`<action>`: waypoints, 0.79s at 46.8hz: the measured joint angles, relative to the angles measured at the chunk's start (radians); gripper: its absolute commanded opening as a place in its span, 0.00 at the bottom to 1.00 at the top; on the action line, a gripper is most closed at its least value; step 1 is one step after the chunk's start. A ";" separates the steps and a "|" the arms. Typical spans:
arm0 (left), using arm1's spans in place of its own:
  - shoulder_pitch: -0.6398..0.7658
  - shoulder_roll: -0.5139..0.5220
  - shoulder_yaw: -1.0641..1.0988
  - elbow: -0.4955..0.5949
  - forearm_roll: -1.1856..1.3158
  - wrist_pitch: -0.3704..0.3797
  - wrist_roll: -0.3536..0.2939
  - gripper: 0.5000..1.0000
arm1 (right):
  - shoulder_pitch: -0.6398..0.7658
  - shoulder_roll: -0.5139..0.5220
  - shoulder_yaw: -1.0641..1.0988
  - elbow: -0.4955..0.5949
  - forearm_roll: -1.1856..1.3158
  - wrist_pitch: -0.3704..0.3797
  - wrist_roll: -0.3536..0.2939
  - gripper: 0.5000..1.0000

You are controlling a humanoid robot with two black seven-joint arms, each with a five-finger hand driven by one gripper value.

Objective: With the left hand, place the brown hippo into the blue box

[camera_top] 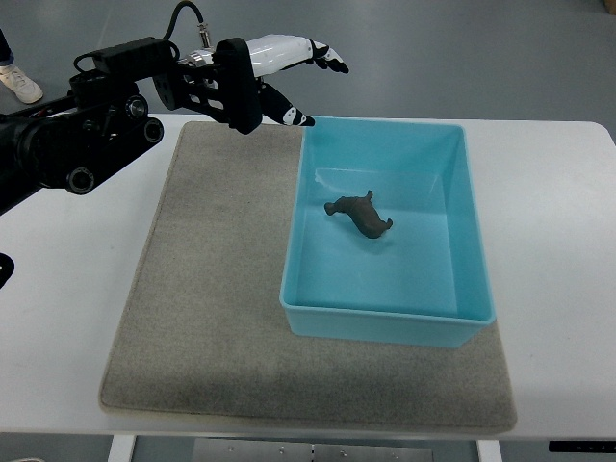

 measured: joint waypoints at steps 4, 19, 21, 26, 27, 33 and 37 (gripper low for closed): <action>0.000 0.004 0.003 0.023 -0.042 0.025 0.001 0.93 | 0.000 0.000 0.000 0.000 0.000 0.000 0.000 0.87; 0.014 0.029 0.007 0.064 -0.157 0.068 0.000 0.99 | 0.000 0.000 0.000 0.000 0.000 0.000 0.000 0.87; 0.018 0.029 0.007 0.072 -0.178 0.078 -0.001 0.99 | 0.000 0.000 0.000 0.000 0.000 -0.001 0.000 0.87; 0.020 0.030 0.007 0.105 -0.242 0.094 -0.003 0.99 | 0.000 0.000 0.000 0.000 0.000 -0.001 0.000 0.87; 0.020 0.030 0.007 0.114 -0.256 0.094 -0.003 0.99 | -0.001 0.000 0.000 0.000 0.000 -0.001 0.000 0.87; 0.020 0.026 0.007 0.168 -0.366 0.095 -0.002 0.99 | -0.001 0.000 0.000 0.000 0.000 0.000 0.000 0.87; 0.022 0.023 0.009 0.205 -0.456 0.094 0.002 0.99 | -0.001 0.000 0.000 0.000 0.000 0.000 0.000 0.87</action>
